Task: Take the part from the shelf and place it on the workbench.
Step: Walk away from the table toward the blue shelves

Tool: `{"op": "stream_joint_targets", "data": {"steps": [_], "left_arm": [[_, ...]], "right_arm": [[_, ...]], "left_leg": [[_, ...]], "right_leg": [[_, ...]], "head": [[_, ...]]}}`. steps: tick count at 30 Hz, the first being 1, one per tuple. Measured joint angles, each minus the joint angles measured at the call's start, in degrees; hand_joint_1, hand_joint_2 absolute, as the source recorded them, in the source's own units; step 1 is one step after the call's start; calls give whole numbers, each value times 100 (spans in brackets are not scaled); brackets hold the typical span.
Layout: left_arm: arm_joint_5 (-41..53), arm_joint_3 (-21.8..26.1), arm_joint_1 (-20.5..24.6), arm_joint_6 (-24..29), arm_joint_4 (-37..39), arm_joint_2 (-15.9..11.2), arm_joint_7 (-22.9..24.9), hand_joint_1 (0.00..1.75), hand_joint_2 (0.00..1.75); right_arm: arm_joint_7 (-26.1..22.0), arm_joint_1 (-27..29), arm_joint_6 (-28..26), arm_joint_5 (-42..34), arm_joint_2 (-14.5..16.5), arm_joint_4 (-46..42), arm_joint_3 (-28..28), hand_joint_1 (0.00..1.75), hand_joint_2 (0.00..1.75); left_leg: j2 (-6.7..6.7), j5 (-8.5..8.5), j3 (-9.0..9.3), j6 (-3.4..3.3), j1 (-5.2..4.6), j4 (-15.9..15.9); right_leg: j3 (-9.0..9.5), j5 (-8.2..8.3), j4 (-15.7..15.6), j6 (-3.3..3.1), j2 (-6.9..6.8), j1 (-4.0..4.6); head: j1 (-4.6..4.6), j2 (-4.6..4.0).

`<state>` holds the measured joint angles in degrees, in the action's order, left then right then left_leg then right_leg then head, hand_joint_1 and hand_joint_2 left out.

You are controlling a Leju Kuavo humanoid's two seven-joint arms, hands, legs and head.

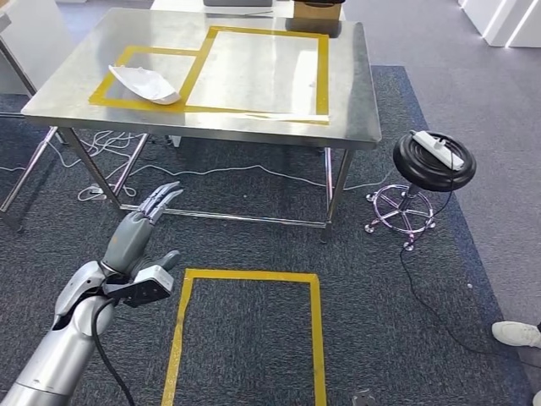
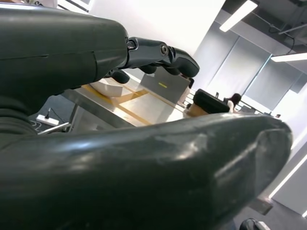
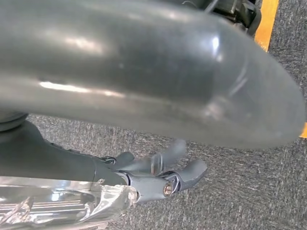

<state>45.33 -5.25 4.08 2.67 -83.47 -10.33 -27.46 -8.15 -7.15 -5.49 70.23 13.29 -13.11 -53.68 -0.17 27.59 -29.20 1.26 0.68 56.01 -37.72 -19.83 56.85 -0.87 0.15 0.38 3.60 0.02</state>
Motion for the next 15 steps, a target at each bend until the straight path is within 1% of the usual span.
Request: {"op": "stream_joint_targets", "data": {"steps": [1, 3, 4, 5, 9, 10, 12, 13, 14, 15], "left_arm": [[12, 0, -2, 17, 0, 4, 14, 0, 0], [33, 0, -6, 40, 0, 17, 33, 0, 0], [37, 0, -8, 48, 0, 24, 37, 0, 0], [41, 0, -9, 55, 0, 28, 40, 0, 0], [69, 0, -8, 89, 0, 43, 59, 0, 0], [85, 0, -7, 97, 0, 46, 68, 0, 0], [118, -1, 1, 108, -1, 51, 89, 0, 0], [131, -2, 10, 110, -1, 58, 98, 0, 0], [140, -2, 23, 113, -1, 67, 105, 0, 0], [144, -2, 36, 114, -1, 76, 110, 0, 0]], "right_arm": [[-1, 0, -1, 0, 0, 0, 0, 0, 0], [-2, 3, -3, -1, 0, 0, 0, 0, 0], [-2, 6, -4, -2, 0, 0, 0, 0, 0], [-2, 8, -5, -2, 0, 0, 0, 0, 0], [-2, 14, -8, 5, 0, 0, 0, 0, 0], [-2, 15, -7, 13, 2, 0, 0, 0, 0], [-2, 14, -2, 30, 5, 0, 0, 0, 0], [-3, 14, 1, 38, 7, 0, 0, 0, 0], [-3, 13, 2, 46, 7, 0, 0, 0, 0], [-4, 13, 3, 53, 7, 0, 1, 0, 0]], "left_leg": [[0, -18, -16, -19, -10, 2], [2, -51, -54, -37, -24, 6], [3, -63, -73, -40, -27, 8], [4, -72, -88, -40, -29, 10], [5, -91, -123, -40, -31, 12], [5, -97, -133, -49, -38, 20], [2, -149, -136, -98, -40, -15], [1, -199, -128, -126, -29, -62], [-3, -253, -121, -148, -7, -118], [-10, -298, -119, -155, 17, -164]], "right_leg": [[6, 48, -24, 50, 0, -10], [9, 145, -73, 198, 1, -31], [0, 175, -90, 258, 2, -38], [-11, 188, -99, 288, 3, -42], [-44, 207, -103, 311, 3, -44], [-45, 224, -113, 326, 2, -53], [-44, 268, -149, 369, -5, -67], [-58, 253, -150, 392, -6, -73], [-104, 156, -60, 405, -4, -72], [-193, -20, 158, 416, 1, -74]], "head": [[0, 0], [2, 0], [2, 0], [3, 0], [5, 0], [5, 0], [9, 0], [8, 0], [7, 0], [0, 0]]}}
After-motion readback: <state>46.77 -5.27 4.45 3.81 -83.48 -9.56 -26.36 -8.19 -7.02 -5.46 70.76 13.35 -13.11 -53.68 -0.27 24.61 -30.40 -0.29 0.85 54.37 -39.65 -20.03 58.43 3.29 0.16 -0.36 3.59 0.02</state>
